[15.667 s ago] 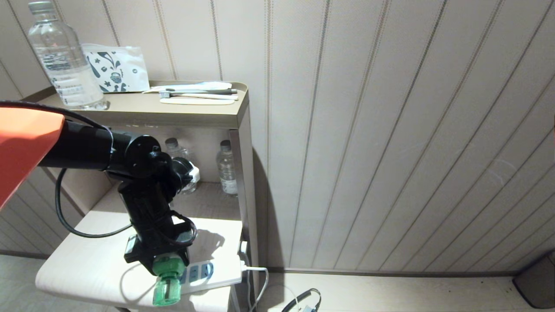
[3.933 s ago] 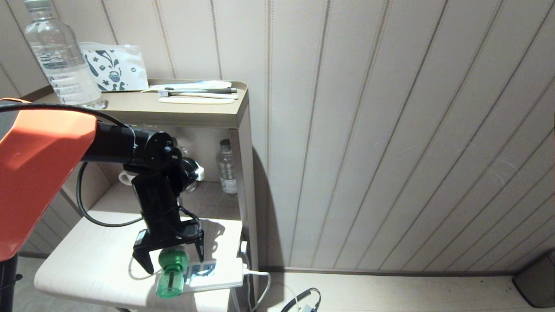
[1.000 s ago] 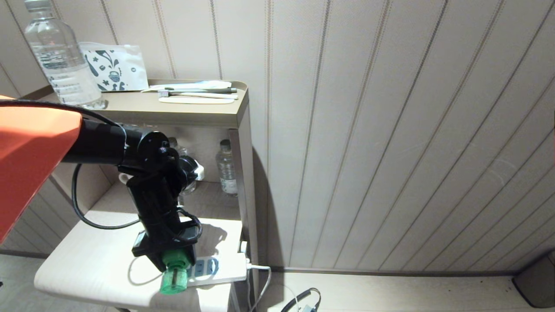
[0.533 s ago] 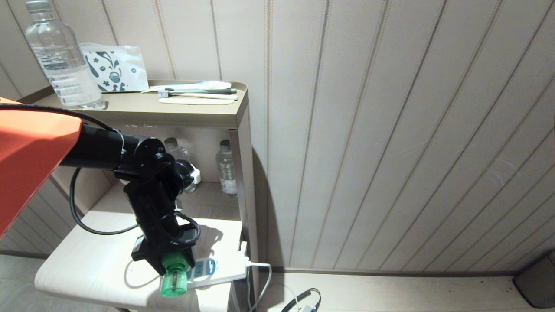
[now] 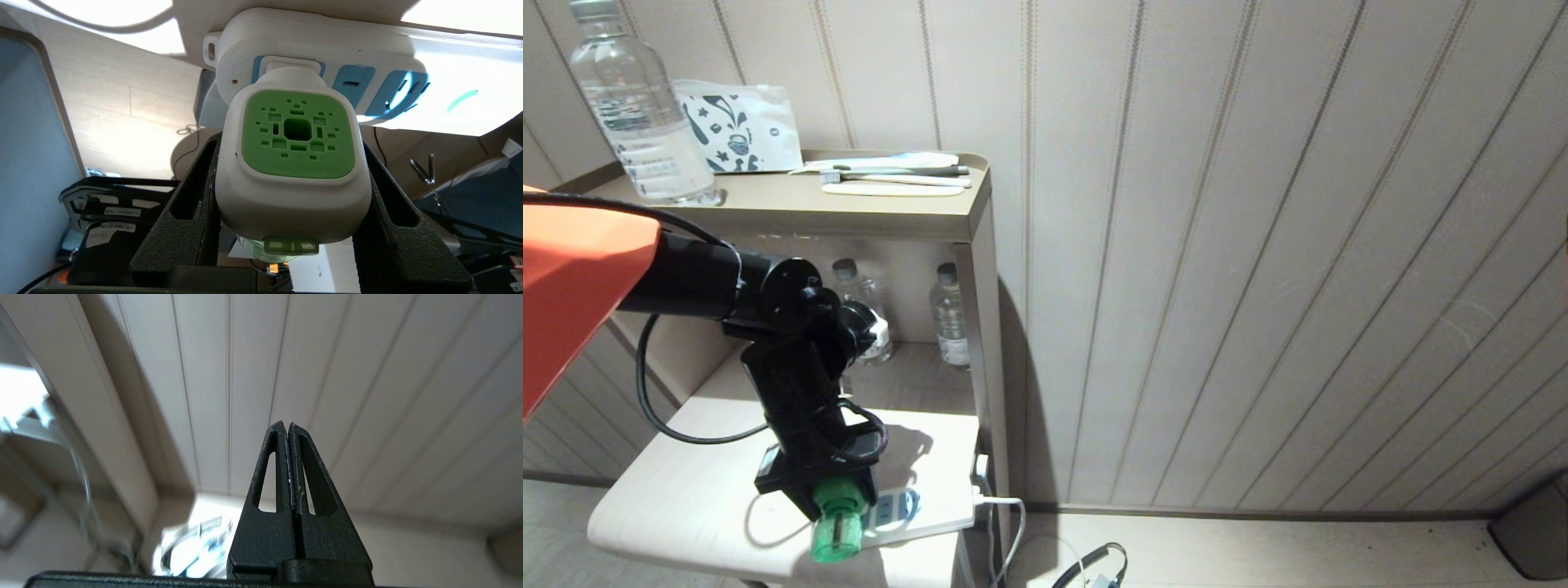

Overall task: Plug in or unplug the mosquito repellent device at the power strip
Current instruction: Hold the socket with your right hand and unplug it with your left hand

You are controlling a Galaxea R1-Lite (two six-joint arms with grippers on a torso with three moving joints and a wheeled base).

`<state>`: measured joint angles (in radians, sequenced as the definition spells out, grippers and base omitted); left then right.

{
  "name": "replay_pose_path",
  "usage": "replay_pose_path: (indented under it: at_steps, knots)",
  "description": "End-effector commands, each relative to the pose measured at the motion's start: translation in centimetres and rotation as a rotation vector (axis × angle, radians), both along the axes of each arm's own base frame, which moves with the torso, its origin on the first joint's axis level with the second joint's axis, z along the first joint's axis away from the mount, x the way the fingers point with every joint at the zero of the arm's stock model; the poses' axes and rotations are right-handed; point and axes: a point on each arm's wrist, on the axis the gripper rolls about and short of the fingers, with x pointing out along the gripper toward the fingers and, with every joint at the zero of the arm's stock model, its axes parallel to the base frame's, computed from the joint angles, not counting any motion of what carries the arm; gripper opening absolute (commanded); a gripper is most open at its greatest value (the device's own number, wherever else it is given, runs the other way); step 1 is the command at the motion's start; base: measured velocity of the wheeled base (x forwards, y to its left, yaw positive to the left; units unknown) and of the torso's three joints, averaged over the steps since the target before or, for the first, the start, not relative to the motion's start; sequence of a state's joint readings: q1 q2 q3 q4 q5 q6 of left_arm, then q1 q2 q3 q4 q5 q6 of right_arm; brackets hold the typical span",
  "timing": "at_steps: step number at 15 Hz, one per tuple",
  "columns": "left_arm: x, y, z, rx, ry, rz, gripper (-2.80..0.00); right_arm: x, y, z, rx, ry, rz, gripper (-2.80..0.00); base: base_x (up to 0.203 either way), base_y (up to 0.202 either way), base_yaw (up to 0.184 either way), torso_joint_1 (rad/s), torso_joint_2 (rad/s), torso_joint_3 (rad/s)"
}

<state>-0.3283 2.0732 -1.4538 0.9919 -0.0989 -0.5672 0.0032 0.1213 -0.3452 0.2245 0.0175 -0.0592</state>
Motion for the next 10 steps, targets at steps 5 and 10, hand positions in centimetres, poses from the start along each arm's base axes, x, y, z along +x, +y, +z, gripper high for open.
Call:
replay_pose_path:
  at_steps: [5,10]
  knots:
    - [-0.2,0.0,0.7,-0.008,-0.018,0.002,-2.8,12.0,1.0,18.6,0.074,0.142,0.202,-2.8,0.0,0.0,0.0,0.0,0.0,0.0]
    - [-0.4,0.0,1.4,-0.016,-0.036,-0.001,-2.8,21.8,12.7,20.3,0.197,0.453,0.573,-2.8,0.0,0.0,0.0,0.0,0.0,0.0]
